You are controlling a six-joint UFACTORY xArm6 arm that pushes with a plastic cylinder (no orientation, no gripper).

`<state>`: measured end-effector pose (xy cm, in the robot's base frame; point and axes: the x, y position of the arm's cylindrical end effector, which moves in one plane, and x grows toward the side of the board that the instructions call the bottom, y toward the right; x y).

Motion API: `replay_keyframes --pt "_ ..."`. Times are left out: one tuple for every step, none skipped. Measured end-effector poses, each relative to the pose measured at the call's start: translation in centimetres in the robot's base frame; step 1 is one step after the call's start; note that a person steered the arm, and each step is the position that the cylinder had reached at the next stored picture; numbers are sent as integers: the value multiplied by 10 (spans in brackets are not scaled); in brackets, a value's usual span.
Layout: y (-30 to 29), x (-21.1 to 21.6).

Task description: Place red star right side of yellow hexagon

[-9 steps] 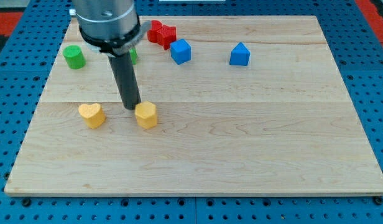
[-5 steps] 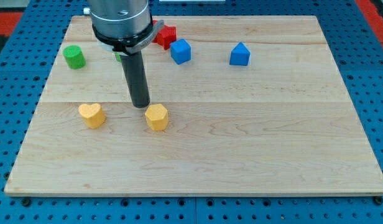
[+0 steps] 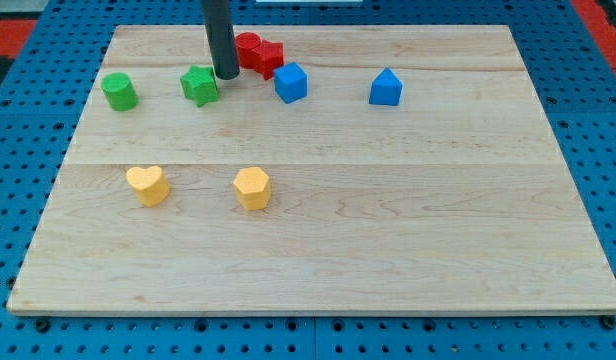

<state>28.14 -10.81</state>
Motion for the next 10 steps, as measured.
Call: replay_keyframes --pt "54 -1" --pt "58 -24" --pt "49 -32" --pt "64 -57" --pt "107 -72" --pt "168 -61" --pt "223 -60" --pt "270 -53" --pt "265 -48" --pt "244 -76"
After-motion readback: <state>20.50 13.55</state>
